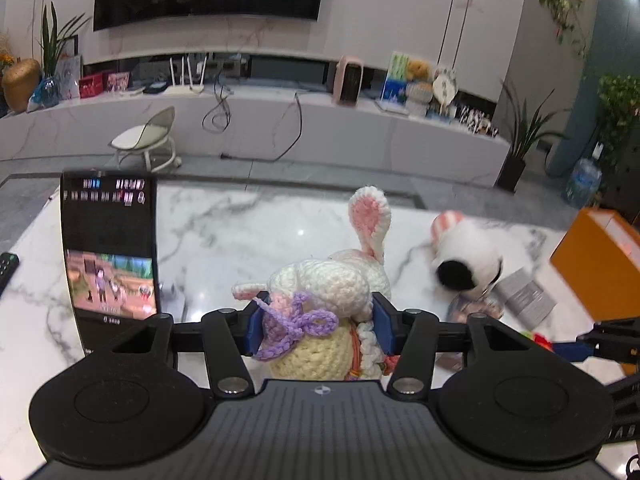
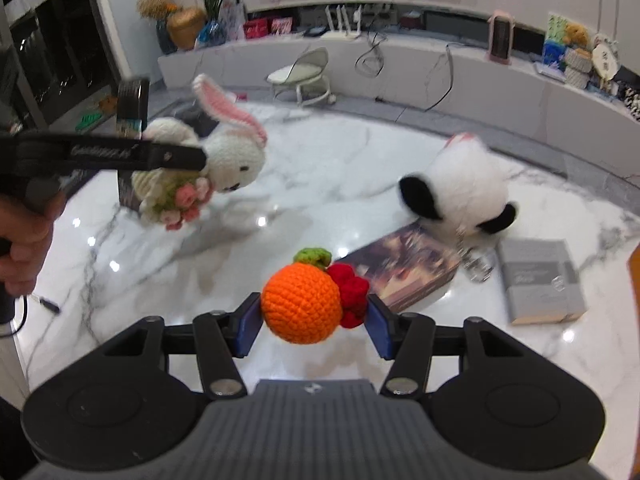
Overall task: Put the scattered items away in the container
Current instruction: 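Close right tool on orange crochet fruit while left tool closes on crochet bunny, then carry crochet fruit with right tool while left tool carries crochet bunny to box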
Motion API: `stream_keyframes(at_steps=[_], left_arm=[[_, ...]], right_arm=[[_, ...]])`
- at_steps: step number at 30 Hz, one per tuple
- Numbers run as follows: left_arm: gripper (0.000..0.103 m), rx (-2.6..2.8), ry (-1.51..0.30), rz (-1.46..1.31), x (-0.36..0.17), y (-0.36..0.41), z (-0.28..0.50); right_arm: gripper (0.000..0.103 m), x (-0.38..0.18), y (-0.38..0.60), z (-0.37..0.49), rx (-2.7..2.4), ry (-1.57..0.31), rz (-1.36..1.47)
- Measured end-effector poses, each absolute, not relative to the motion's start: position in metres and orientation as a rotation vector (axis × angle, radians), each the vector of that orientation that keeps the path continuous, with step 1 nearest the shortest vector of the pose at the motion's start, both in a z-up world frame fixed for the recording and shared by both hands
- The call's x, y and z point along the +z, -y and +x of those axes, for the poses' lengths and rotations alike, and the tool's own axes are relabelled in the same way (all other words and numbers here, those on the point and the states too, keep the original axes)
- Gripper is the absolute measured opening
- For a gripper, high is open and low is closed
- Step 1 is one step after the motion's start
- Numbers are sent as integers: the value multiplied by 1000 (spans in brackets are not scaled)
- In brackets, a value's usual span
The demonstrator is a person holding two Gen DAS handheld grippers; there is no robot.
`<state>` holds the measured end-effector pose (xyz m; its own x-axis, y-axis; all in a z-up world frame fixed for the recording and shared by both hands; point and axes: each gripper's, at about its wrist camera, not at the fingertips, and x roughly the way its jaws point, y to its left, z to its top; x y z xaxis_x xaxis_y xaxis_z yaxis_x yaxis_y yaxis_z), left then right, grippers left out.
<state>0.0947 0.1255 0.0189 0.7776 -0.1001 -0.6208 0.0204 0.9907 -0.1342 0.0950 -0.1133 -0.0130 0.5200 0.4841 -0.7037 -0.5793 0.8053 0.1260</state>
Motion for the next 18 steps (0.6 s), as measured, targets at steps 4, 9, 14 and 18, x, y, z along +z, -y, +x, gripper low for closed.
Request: stream_keyframes(at_steps=[4, 9, 14, 18], left_arm=[[61, -82, -654, -119, 31, -108, 93], [61, -113, -625, -120, 44, -84, 90], [61, -171, -602, -101, 57, -52, 89], [61, -212, -597, -90, 64, -26, 91]], right_arm=[[58, 7, 135, 97, 603, -751, -90], [58, 28, 164, 93, 555, -702, -55], [58, 50, 195, 90, 496, -640, -14], [58, 64, 224, 93, 435, -604, 29]])
